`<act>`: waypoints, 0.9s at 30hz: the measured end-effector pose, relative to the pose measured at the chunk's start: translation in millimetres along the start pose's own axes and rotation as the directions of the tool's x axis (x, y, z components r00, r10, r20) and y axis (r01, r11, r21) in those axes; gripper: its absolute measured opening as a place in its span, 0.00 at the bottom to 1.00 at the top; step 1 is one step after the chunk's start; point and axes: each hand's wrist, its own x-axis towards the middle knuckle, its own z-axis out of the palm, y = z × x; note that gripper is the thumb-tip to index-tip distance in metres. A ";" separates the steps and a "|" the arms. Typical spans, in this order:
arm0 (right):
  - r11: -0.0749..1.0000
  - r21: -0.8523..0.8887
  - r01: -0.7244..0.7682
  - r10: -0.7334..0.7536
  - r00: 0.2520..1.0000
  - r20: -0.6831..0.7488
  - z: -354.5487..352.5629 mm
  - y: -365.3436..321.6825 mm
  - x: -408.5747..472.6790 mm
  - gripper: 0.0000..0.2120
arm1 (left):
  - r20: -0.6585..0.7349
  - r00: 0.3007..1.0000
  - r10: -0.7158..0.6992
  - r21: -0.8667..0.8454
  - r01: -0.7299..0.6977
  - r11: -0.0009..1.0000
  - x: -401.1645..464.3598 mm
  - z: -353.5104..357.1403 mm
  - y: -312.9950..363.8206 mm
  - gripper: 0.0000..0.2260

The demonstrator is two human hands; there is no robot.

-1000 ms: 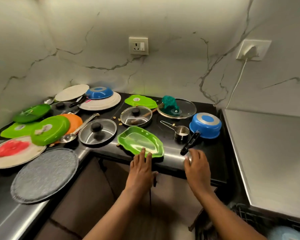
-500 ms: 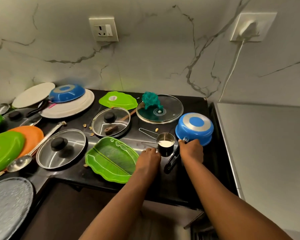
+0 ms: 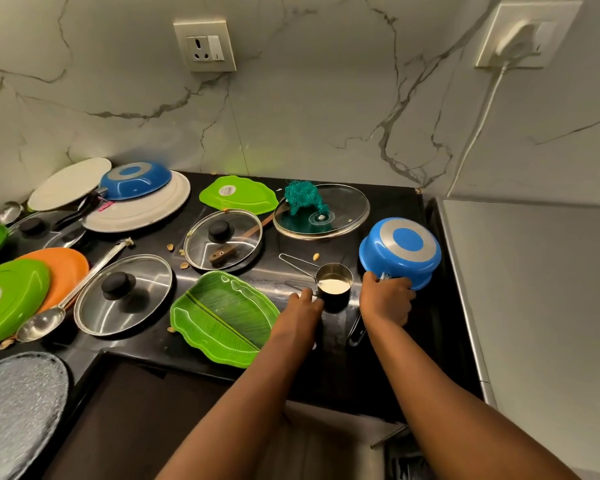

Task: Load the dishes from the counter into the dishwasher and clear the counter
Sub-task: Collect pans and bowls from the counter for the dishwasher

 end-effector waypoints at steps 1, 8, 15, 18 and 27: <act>1.000 0.016 0.001 -0.001 1.000 -0.010 -0.9 0.7 -0.3 0.27 | 0.003 1.000 0.003 0.009 -0.003 1.000 1.0 -0.4 0.1 0.26; 0.993 0.069 0.099 -0.093 0.993 -0.075 -18.2 23.2 -1.0 0.23 | -0.029 1.000 0.009 0.106 -0.006 0.994 3.7 -2.6 1.3 0.23; 0.963 0.083 0.255 -0.249 0.965 -0.076 -44.0 55.7 -19.5 0.23 | -0.084 0.993 0.086 0.315 -0.055 0.947 -4.7 9.7 -3.1 0.22; 0.941 0.100 0.322 -0.312 0.944 -0.110 -61.4 70.5 -40.1 0.20 | -0.147 0.976 0.161 0.365 -0.098 0.926 -13.3 17.8 -5.1 0.17; 0.832 0.137 0.537 -0.500 0.834 -0.234 -134.8 183.3 -143.7 0.17 | -0.516 0.781 0.351 0.317 -0.206 0.926 -100.0 55.7 26.2 0.12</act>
